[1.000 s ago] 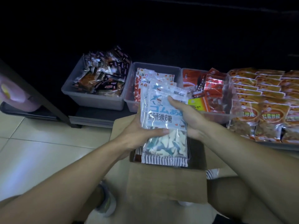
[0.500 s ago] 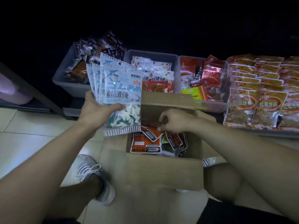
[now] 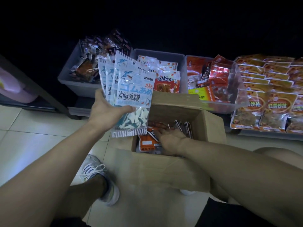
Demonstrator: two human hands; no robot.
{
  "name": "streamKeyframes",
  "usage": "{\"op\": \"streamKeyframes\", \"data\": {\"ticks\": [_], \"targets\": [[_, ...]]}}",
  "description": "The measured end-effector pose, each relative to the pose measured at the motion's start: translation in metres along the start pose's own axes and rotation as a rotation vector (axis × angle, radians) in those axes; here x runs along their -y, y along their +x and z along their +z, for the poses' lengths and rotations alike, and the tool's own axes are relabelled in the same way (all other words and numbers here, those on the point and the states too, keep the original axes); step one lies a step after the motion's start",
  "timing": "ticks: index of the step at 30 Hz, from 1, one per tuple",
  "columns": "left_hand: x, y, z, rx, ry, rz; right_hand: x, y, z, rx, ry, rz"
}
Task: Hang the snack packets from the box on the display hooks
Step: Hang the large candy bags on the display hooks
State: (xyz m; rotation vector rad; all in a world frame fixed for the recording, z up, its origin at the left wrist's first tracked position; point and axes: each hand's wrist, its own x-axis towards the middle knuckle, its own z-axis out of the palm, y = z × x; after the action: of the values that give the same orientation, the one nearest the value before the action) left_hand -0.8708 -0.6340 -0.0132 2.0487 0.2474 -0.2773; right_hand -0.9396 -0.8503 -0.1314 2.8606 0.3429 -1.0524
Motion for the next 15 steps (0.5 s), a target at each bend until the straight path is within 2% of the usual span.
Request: {"op": "streamKeyframes", "data": {"ticks": [3, 7, 11, 15], "targets": [[-0.001, -0.003, -0.002, 0.003, 0.001, 0.014, -0.01, 0.002, -0.005, -0.069, 0.026, -0.007], [-0.003, -0.008, -0.001, 0.03, 0.033, 0.023, -0.017, -0.004, 0.001, 0.118, 0.091, -0.062], [-0.002, -0.012, 0.002, 0.036, 0.076, 0.041, -0.026, -0.015, -0.01, 0.088, 0.103, -0.042], [0.0, -0.017, 0.006, 0.057, 0.115, 0.054, -0.046, -0.031, -0.009, 0.183, 0.015, -0.13]]}}
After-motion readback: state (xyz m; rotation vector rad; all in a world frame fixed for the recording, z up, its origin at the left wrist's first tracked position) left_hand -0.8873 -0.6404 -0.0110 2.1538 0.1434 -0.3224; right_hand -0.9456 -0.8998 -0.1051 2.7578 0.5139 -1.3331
